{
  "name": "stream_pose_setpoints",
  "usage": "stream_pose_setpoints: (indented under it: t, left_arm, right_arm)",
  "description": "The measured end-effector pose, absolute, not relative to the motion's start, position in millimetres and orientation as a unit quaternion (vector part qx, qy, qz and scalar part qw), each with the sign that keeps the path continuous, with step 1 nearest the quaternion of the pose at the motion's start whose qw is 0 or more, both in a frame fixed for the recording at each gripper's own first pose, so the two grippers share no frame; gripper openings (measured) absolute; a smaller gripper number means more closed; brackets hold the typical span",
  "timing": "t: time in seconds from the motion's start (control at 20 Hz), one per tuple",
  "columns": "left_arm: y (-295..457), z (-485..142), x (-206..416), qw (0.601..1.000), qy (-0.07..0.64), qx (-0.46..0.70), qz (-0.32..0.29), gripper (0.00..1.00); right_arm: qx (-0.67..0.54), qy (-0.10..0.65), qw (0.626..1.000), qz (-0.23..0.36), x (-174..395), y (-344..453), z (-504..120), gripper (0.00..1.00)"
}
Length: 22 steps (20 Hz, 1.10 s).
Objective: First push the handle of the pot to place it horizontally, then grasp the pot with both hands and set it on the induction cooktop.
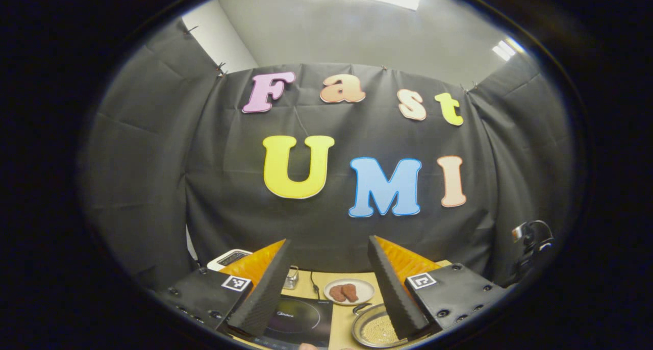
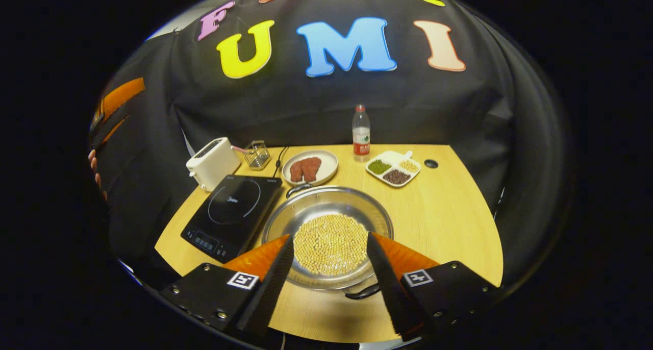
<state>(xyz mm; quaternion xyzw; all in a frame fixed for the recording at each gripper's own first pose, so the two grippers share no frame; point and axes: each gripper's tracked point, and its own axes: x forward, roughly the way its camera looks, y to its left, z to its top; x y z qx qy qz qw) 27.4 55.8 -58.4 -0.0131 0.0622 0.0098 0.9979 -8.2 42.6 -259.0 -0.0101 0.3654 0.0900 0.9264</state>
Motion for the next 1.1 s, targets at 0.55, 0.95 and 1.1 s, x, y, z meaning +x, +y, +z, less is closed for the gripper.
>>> stream_pose_setpoints:
  t: [0.55,0.95,1.1]
  left_arm:
    - [71,-73,11,0.996,0.086,-0.006,0.025,0.95]
    - [74,-81,9,0.995,0.097,-0.007,0.030,0.92]
    - [75,-82,9,0.995,0.100,-0.007,0.030,0.92]
  right_arm:
    - [0.042,0.522,0.846,0.097,-59,47,-346,0.06]
    - [0.023,0.571,0.817,0.085,-74,40,-384,0.06]
    - [0.022,0.571,0.818,0.071,-68,30,-391,0.06]
